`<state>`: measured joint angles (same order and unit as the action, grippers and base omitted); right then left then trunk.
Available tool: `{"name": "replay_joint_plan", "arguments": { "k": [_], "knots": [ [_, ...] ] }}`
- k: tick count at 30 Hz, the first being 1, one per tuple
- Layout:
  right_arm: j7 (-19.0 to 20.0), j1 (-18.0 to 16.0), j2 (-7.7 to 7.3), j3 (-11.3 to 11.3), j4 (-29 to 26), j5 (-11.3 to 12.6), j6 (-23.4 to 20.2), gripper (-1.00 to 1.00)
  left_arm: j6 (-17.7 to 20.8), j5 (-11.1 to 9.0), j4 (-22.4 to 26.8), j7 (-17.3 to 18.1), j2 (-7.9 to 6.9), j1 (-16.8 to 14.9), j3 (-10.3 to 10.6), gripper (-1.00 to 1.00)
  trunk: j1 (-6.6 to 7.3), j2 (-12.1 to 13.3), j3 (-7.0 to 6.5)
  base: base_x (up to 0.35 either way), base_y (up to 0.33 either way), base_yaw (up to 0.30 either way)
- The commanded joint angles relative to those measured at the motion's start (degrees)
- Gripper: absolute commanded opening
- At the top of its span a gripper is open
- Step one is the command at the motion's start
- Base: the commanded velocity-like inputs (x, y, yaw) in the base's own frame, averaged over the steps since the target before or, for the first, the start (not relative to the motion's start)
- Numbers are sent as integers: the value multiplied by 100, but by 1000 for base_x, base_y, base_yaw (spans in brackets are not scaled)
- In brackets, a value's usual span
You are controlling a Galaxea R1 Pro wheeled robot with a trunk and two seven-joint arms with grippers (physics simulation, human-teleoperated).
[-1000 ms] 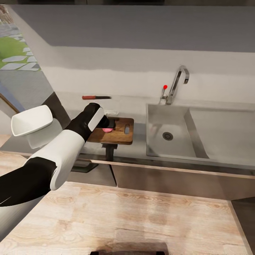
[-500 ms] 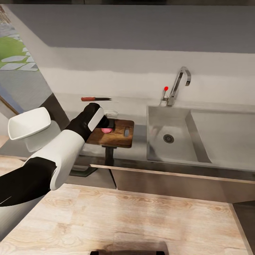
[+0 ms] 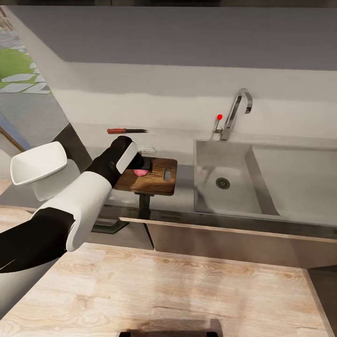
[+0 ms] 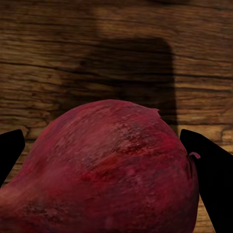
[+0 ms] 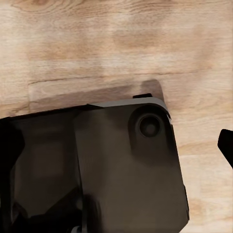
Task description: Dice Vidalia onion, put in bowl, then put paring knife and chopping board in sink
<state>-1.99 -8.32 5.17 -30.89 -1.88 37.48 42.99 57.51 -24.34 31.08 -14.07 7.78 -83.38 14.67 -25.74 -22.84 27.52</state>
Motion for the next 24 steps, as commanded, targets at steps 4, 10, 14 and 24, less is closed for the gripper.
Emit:
{"name": "replay_joint_plan", "arguments": {
  "k": [4,10,14,24],
  "knots": [
    [-21,-3,1,-48,3,31,17,100,14,-53,5,-52,-4,-3,27,-100,-4,-8,9,0,0,0],
    [-21,-3,1,-48,3,31,17,100,14,-53,28,-52,-4,-3,27,100,-4,-8,9,0,0,0],
    [-21,-3,0,-48,3,31,17,100,14,-53,37,-52,-4,-3,27,100,-4,-8,9,0,0,0],
    [-21,-3,-3,-48,3,31,20,100,14,-53,47,-52,-4,-3,27,100,-4,-8,9,0,0,0]
  ]
}}
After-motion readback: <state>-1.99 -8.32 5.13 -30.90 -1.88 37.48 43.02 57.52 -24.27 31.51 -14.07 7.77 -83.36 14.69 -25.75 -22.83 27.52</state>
